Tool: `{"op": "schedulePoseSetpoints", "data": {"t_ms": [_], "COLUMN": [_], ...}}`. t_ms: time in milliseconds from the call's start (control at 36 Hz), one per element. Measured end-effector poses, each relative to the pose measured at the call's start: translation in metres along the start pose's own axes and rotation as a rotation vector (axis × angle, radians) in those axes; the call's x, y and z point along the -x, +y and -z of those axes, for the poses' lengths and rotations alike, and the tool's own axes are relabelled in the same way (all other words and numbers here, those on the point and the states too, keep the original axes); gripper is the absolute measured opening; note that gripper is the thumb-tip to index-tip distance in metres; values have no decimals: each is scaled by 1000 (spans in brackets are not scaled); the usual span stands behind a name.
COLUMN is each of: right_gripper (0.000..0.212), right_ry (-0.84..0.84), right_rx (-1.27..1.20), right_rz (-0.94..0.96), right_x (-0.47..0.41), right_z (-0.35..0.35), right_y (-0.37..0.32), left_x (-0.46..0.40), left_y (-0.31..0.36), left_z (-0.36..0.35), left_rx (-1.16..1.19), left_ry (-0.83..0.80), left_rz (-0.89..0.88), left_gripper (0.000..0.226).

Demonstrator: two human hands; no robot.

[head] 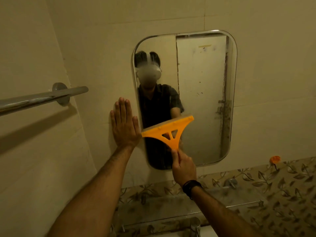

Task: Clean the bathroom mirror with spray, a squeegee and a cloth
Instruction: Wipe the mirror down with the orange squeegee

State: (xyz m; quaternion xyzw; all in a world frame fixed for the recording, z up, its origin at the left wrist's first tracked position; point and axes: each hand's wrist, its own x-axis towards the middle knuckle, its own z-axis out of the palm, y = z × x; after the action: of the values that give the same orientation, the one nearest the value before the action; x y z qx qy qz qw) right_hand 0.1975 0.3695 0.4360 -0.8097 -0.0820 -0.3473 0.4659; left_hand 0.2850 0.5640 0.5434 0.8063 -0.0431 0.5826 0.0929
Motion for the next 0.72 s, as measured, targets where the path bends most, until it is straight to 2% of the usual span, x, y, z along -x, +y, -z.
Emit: {"op": "schedulePoseSetpoints", "data": {"t_ms": [139, 361, 472, 583, 722], "right_gripper": [28, 48, 46, 29, 34], "right_ry": [-16, -2, 64, 139, 183], "right_rx": [29, 57, 13, -73, -52], "right_rz": [-50, -59, -15, 51, 64], "right_x": [30, 61, 56, 26, -30], "right_z": [-9, -12, -4, 9, 17], "right_y": [30, 51, 37, 7, -21], "left_x": [1, 2, 3, 4, 4], "left_y": [-1, -2, -3, -3, -5], "left_z": [-1, -2, -3, -5, -6], "left_rx": [-3, -8, -11, -14, -21], "left_ry": [3, -7, 0, -6, -2], "left_rz": [-9, -4, -11, -14, -15], "left_gripper": [63, 64, 65, 66, 66]}}
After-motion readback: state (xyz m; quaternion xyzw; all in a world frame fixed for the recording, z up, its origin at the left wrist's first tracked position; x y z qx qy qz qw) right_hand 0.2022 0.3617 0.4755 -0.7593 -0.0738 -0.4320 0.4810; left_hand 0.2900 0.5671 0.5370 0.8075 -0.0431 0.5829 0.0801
